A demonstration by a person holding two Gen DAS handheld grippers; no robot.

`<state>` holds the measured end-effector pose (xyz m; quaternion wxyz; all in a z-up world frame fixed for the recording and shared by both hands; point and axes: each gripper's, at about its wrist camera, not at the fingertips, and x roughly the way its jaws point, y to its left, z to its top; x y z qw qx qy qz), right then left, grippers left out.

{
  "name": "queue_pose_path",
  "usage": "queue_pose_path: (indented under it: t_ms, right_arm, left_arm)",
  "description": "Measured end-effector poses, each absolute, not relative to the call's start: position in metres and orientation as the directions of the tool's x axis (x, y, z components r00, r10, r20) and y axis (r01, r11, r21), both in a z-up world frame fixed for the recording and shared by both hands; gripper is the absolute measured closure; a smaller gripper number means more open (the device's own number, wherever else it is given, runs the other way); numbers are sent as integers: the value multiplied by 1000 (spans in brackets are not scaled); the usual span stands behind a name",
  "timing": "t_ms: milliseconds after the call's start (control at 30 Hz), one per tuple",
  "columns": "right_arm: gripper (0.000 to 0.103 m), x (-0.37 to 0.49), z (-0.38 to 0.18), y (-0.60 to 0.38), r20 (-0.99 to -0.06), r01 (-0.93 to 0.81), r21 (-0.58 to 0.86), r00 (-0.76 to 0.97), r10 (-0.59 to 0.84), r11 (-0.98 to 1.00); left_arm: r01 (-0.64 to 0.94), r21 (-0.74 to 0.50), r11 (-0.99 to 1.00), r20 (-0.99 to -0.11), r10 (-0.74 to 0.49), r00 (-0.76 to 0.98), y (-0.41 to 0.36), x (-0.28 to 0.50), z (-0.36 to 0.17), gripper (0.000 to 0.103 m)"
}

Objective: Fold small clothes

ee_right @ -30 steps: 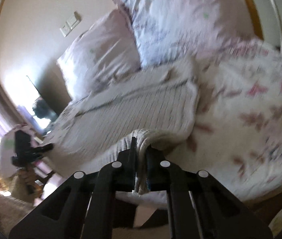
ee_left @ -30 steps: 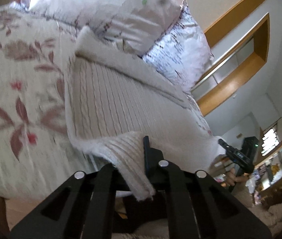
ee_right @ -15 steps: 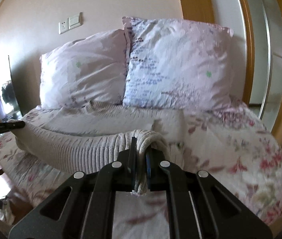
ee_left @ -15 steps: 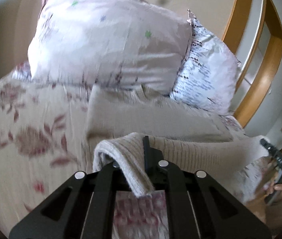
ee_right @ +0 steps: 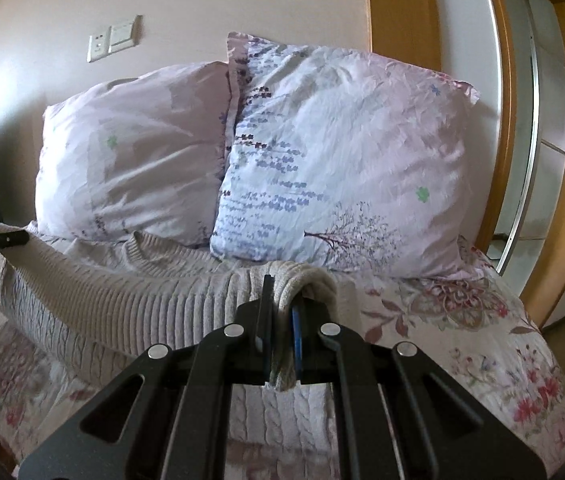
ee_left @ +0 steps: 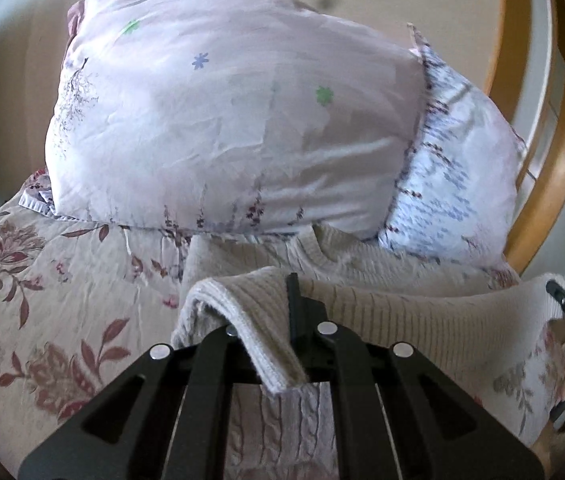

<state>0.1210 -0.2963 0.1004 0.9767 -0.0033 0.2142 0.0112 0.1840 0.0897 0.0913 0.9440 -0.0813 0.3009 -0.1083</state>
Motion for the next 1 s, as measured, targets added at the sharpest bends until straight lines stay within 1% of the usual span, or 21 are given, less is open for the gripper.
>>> queue_pose_path:
  t_ms: [133, 267, 533, 667, 900, 1000]
  right_arm:
    - [96, 143, 101, -298, -421, -3, 10, 907, 7, 1000]
    - [96, 168, 93, -306, -448, 27, 60, 894, 3, 998]
    - [96, 215, 51, -326, -587, 80, 166, 809, 33, 983]
    - [96, 227, 34, -333, -636, 96, 200, 770, 54, 975]
    - [95, 237, 20, -335, -671, 101, 238, 736, 89, 966]
    - [95, 240, 17, -335, -683, 99, 249, 724, 102, 963]
  left_arm:
    - [126, -255, 959, -546, -250, 800, 89, 211, 91, 98]
    - [109, -269, 957, -548, -245, 800, 84, 234, 85, 98]
    - [58, -294, 954, -620, -237, 748, 80, 273, 46, 98]
    - [39, -318, 947, -652, -248, 716, 82, 283, 30, 98]
    - [36, -315, 948, -677, -251, 691, 77, 292, 18, 97]
    - [24, -335, 942, -688, -262, 677, 77, 297, 13, 97]
